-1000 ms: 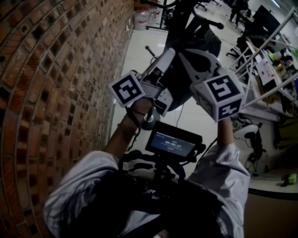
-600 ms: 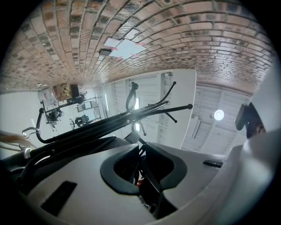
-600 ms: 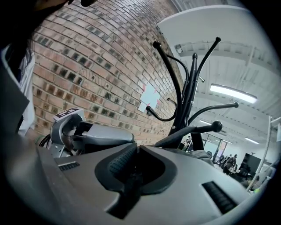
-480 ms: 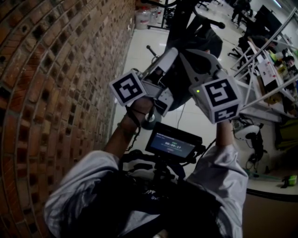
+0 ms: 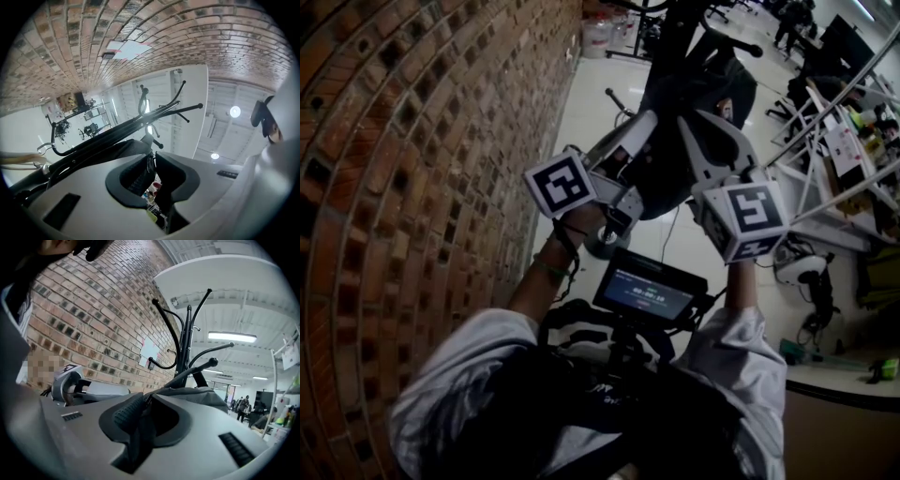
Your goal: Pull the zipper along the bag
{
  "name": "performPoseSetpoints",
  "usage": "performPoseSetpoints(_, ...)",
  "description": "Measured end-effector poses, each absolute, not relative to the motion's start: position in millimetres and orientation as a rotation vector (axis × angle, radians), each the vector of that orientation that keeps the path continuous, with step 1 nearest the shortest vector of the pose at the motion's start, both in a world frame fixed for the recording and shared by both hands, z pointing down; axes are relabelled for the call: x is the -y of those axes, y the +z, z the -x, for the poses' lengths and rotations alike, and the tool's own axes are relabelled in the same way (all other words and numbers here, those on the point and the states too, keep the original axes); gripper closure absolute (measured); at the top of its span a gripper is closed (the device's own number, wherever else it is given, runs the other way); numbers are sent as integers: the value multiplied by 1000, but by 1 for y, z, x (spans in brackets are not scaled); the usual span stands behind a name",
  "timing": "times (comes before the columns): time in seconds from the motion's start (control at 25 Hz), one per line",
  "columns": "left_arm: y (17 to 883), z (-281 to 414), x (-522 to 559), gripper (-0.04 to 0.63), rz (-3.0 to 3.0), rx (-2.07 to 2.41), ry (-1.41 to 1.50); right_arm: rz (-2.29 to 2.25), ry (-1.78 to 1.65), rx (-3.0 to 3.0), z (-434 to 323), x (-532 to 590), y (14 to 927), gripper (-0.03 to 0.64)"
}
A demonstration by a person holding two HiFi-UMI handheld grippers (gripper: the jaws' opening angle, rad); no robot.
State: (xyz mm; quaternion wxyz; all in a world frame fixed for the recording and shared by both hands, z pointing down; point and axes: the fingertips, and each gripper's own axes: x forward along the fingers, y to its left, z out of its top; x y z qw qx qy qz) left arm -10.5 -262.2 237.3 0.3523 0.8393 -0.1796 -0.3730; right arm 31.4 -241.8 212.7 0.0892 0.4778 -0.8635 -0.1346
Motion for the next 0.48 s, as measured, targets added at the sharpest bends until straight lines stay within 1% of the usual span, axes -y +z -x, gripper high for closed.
performPoseSetpoints(0.16,262,15,258,538,-2143,500,-928,-1451,-312,2583,-43,229,236,555)
performPoseSetpoints(0.48,341,18,258,538,-2404,803,-576,-1583,3,2614,-61,211,305,557)
